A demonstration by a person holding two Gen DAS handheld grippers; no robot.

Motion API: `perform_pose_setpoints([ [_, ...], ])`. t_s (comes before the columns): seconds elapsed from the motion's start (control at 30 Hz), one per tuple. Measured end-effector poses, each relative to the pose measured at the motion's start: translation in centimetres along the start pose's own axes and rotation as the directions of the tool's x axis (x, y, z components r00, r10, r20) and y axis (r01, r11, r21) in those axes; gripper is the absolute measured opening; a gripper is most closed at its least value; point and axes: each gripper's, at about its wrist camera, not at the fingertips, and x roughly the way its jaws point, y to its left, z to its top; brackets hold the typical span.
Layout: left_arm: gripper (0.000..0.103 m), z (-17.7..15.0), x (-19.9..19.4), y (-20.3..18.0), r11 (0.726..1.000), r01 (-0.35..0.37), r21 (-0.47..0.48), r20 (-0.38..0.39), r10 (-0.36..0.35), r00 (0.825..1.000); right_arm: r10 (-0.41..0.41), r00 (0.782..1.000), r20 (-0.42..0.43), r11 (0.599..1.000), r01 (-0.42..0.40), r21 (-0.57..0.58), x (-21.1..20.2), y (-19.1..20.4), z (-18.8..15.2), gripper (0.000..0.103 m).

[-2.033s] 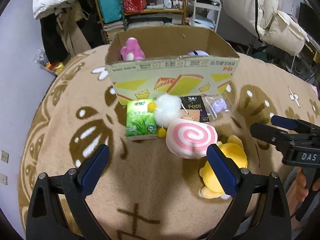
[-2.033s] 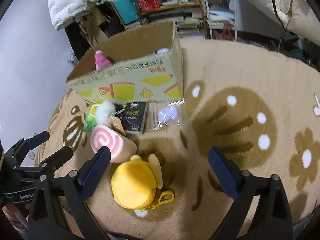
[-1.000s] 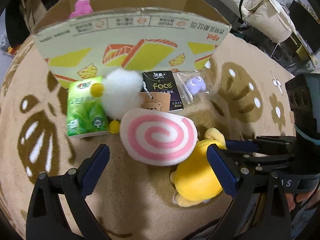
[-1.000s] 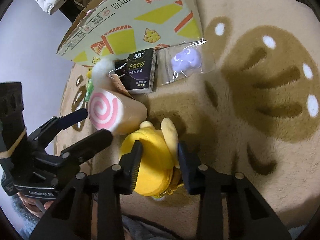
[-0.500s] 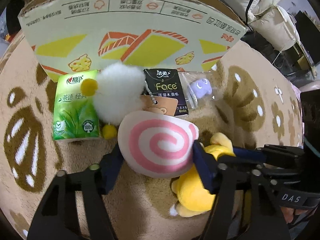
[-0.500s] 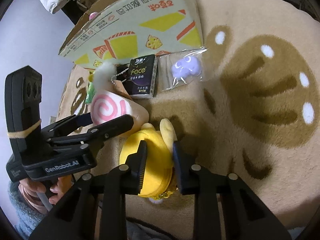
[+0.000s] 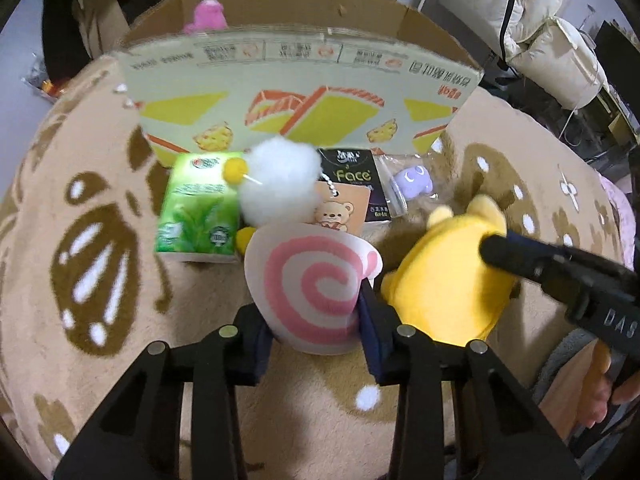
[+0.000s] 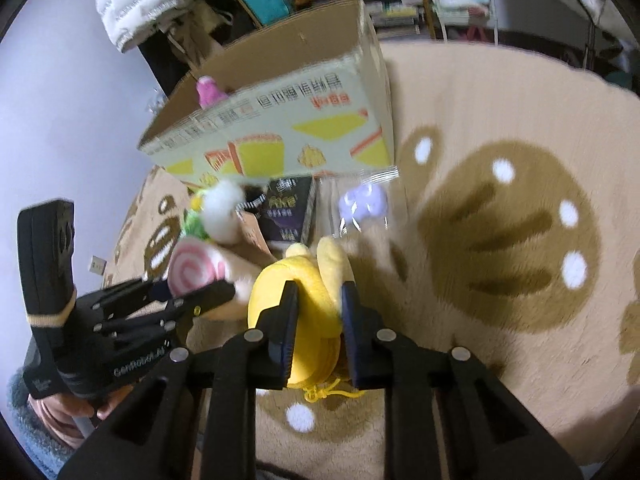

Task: Organize soft objects
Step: 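Grasp swirl cushion with left tool while right tool grasps yellow plush, then lift swirl cushion with left tool while right tool carries yellow plush over box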

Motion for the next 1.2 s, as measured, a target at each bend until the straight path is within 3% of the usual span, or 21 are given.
perform_pose_setpoints([
  [0.23,0.036,-0.9,-3.7,0.6,0.998,-0.063,-0.021,0.126,0.065,0.990,0.003,0.987,0.163,0.998,0.007,-0.061,-2.7,1.7,0.4,0.021],
  [0.4,0.036,-1.3,-6.3,0.8,0.998,-0.052,-0.023,0.221,0.056,0.974,0.025,0.955,0.297,0.992,0.014,-0.127,-5.0,2.5,0.5,0.020],
  [0.67,0.036,-1.3,-9.1,0.3,0.990,-0.138,-0.038,0.377,0.142,0.915,0.033,0.899,0.438,0.986,0.041,-0.159,-7.4,3.2,0.9,0.020],
  [0.87,0.036,-0.2,-10.0,0.7,0.987,-0.146,-0.071,0.425,0.162,0.891,0.059,0.850,0.523,0.987,0.030,-0.159,-8.9,2.9,2.7,0.020],
  [1.0,0.036,0.6,-11.0,1.0,0.981,-0.171,-0.089,0.484,0.192,0.854,0.084,0.819,0.568,0.987,0.011,-0.162,-9.3,2.9,4.0,0.020],
  [1.07,0.036,1.2,-11.3,1.0,0.976,-0.197,-0.091,0.503,0.216,0.837,0.089,0.815,0.573,0.985,0.011,-0.170,-9.2,3.0,4.6,0.020],
  [1.2,0.036,2.5,-11.9,1.1,0.975,-0.210,-0.071,0.525,0.215,0.823,0.101,0.813,0.573,0.983,0.009,-0.185,-8.8,3.2,5.4,0.020],
])
